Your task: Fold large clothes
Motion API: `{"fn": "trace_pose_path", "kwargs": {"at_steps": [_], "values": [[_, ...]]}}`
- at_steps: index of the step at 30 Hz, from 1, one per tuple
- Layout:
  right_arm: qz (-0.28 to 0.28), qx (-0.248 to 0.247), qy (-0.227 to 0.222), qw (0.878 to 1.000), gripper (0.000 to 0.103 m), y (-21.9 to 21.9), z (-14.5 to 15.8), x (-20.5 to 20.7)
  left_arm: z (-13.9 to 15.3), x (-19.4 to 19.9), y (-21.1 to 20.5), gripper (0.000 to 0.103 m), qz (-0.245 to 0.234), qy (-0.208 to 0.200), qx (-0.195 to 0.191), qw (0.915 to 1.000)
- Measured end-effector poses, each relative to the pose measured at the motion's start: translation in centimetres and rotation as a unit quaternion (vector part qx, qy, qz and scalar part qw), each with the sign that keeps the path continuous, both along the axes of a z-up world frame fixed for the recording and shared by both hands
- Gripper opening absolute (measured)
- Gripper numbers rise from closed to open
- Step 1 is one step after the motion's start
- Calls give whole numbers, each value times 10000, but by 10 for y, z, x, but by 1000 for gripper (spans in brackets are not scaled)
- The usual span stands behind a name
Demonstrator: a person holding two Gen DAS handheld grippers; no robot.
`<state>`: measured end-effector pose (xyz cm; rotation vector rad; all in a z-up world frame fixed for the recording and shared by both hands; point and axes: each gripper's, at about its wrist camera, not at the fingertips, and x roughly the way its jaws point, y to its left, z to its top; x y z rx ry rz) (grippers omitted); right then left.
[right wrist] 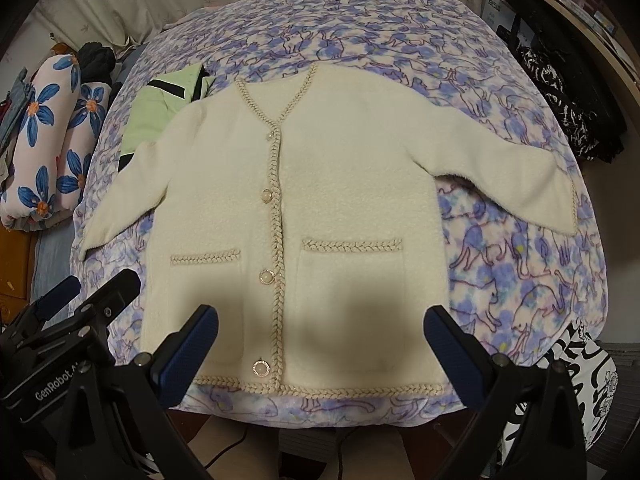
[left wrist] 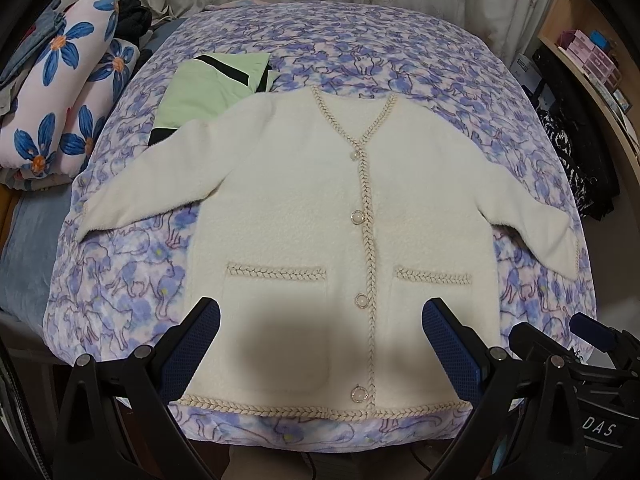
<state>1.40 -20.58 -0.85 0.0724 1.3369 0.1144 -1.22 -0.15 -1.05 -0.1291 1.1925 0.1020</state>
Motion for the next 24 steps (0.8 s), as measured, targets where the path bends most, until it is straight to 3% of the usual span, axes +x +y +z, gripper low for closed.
{"fn": "trace_pose_path", "kwargs": {"at_steps": [24], "values": [[-433, -364, -301, 9979, 103, 7, 18, -15, 12, 17, 5, 100, -500, -58, -204, 9985]]}}
